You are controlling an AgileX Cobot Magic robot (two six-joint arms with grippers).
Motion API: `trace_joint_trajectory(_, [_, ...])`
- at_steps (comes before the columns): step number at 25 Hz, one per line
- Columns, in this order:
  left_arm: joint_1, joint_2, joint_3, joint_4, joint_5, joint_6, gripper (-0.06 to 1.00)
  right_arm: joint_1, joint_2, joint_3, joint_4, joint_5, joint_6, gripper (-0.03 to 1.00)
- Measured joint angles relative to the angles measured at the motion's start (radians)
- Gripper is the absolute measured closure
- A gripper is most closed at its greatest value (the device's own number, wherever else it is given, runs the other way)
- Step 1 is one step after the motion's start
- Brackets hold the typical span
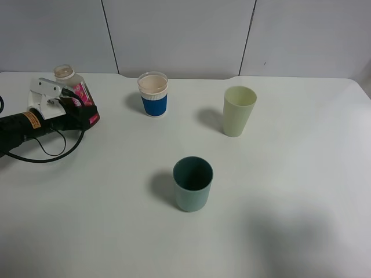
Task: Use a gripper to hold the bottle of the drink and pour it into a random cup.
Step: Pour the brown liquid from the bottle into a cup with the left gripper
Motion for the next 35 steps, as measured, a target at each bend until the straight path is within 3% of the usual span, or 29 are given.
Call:
trace_joint_trajectory(8, [-0.004,-0.034,0.005,0.021,0.046,-0.016,0.61,0.0,0.0,0.0,0.0,0.0,0.0,-0.03])
trace_joint_trajectory(20, [-0.068,-0.217,0.095,0.022,0.141,-0.061,0.61,0.0,0.0,0.0,0.0,0.0,0.0,-0.03])
trace_joint_trajectory(35, [-0.246,-0.389,0.148,-0.018,0.338,-0.07,0.61,0.0,0.0,0.0,0.0,0.0,0.0,-0.03])
